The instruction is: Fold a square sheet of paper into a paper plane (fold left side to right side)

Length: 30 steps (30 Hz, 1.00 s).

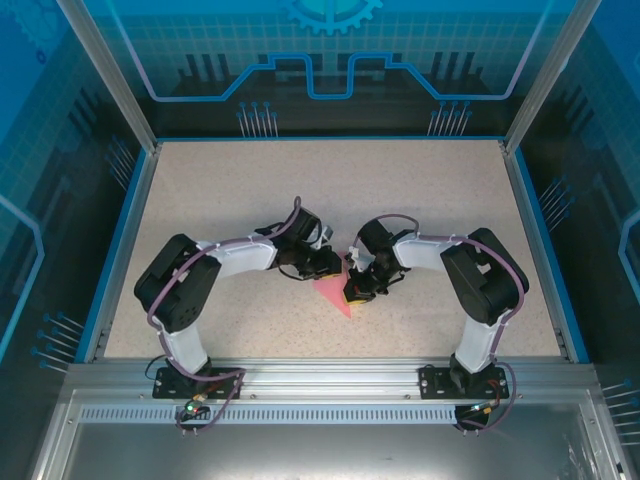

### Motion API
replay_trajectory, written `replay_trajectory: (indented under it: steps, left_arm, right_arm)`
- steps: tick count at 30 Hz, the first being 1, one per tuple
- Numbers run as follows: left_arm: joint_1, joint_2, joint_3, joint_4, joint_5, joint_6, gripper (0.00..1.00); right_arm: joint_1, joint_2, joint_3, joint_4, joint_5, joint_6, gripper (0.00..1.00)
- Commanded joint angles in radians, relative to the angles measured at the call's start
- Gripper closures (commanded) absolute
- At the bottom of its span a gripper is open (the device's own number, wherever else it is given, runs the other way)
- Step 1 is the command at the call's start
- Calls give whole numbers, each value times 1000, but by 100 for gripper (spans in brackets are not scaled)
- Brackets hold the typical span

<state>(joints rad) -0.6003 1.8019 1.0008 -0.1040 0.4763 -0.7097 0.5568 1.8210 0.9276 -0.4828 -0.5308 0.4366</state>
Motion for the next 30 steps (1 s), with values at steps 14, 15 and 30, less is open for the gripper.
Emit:
replay_trajectory:
  steps: [14, 15, 30]
  left_arm:
    - [-7, 113, -2, 3, -134, 51, 83]
    - [-7, 121, 5, -11, -150, 63, 84]
    - [64, 150, 109, -123, -270, 168, 84]
  right_arm:
    - [25, 100, -59, -145, 249, -12, 100]
    - [25, 98, -59, -147, 252, -13, 100]
    - [26, 89, -68, -151, 264, -9, 100]
